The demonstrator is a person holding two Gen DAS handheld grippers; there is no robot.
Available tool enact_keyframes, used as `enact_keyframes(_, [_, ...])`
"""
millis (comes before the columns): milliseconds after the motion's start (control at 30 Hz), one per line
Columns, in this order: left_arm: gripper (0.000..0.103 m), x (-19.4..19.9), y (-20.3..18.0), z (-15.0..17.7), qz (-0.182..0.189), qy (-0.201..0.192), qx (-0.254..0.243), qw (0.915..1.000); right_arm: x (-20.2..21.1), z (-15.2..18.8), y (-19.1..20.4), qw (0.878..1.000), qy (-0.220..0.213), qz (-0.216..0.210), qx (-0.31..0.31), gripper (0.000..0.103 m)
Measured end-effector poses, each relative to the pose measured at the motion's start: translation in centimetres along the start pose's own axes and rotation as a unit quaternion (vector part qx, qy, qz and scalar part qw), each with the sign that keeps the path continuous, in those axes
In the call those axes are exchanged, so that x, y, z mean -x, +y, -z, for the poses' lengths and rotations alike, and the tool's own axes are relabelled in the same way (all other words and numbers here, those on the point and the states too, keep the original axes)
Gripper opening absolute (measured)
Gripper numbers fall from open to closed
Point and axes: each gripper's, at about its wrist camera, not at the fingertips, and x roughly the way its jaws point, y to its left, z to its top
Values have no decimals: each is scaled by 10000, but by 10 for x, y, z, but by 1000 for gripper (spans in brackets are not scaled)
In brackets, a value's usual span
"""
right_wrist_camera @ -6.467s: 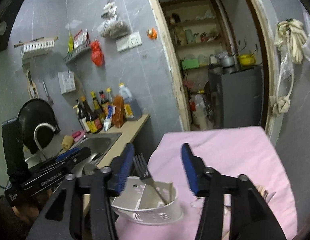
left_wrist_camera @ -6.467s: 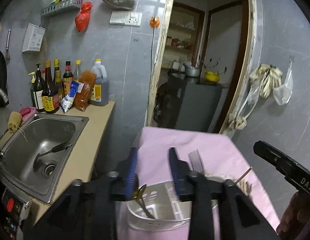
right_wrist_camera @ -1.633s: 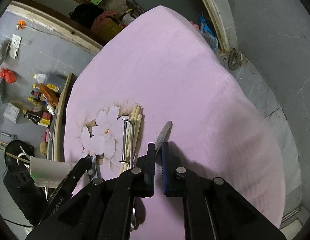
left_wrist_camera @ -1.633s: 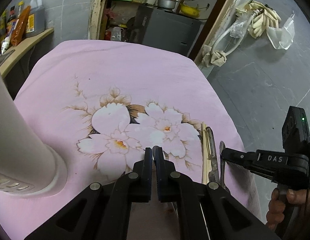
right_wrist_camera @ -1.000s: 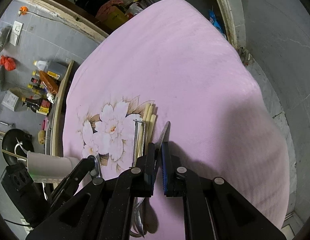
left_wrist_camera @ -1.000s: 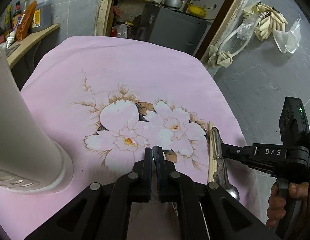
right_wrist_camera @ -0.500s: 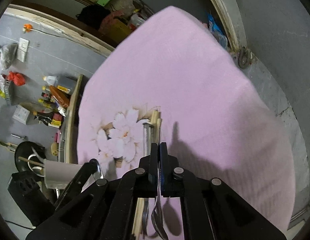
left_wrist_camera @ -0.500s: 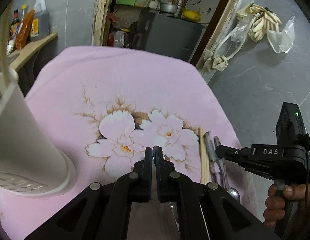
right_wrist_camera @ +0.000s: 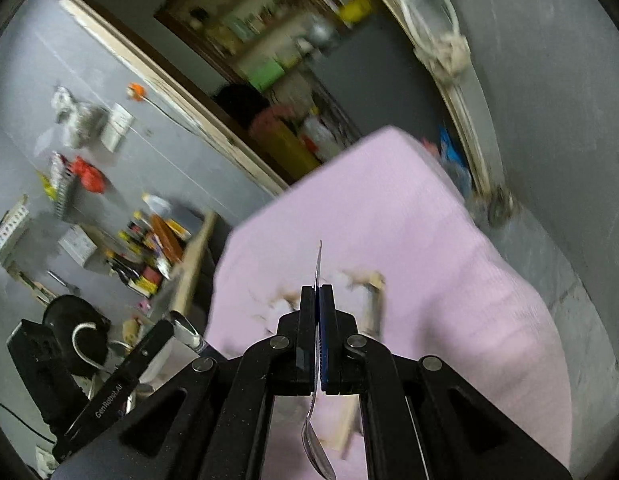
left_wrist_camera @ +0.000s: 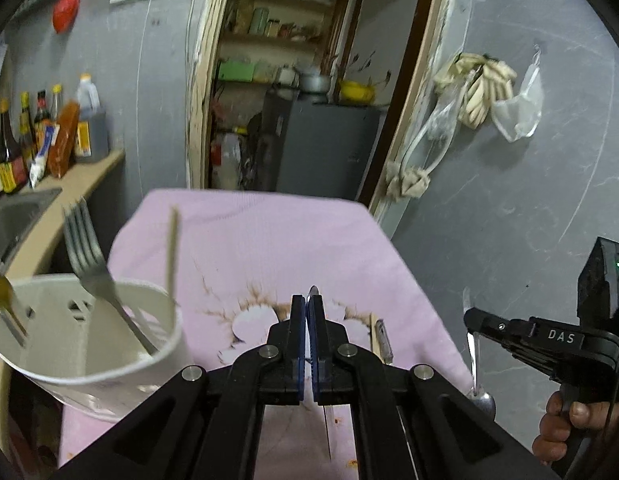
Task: Organize utensils
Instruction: 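Lift both held utensils and carry them over the white caddy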
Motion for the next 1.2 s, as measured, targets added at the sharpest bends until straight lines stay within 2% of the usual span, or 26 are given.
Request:
enact_keyframes(267, [2, 53, 30, -32, 190, -421, -11, 9989, 16, -11, 80, 9940, -760, -512, 605, 2])
enact_keyframes(433, [2, 90, 52, -49, 169, -724, 25, 9972, 13, -12, 124, 9881, -970, -847, 839, 2])
enact_keyframes(667, [2, 137, 98, -68, -132, -1121, 165, 9935, -12, -1, 187, 9784, -1079, -1363, 1115, 2])
enact_keyframes(767, [2, 154, 121, -72, -367, -1267, 232, 9910, -24, 7, 207, 9747, -1088, -1510, 1238, 2])
enact_keyframes(933, [2, 167, 156, -70, -801, -1347, 317, 9871, -48, 22, 224, 9722, -1030, -1566, 1401, 2])
enact_keyframes(1067, [2, 163, 177, -66, -1110, -1278, 387, 9848, -69, 32, 233, 9734, -945, -1356, 1584, 2])
enact_keyframes(1200, [2, 149, 191, -64, -1217, -1132, 451, 9851, -85, 37, 227, 9758, -860, -1164, 1636, 2])
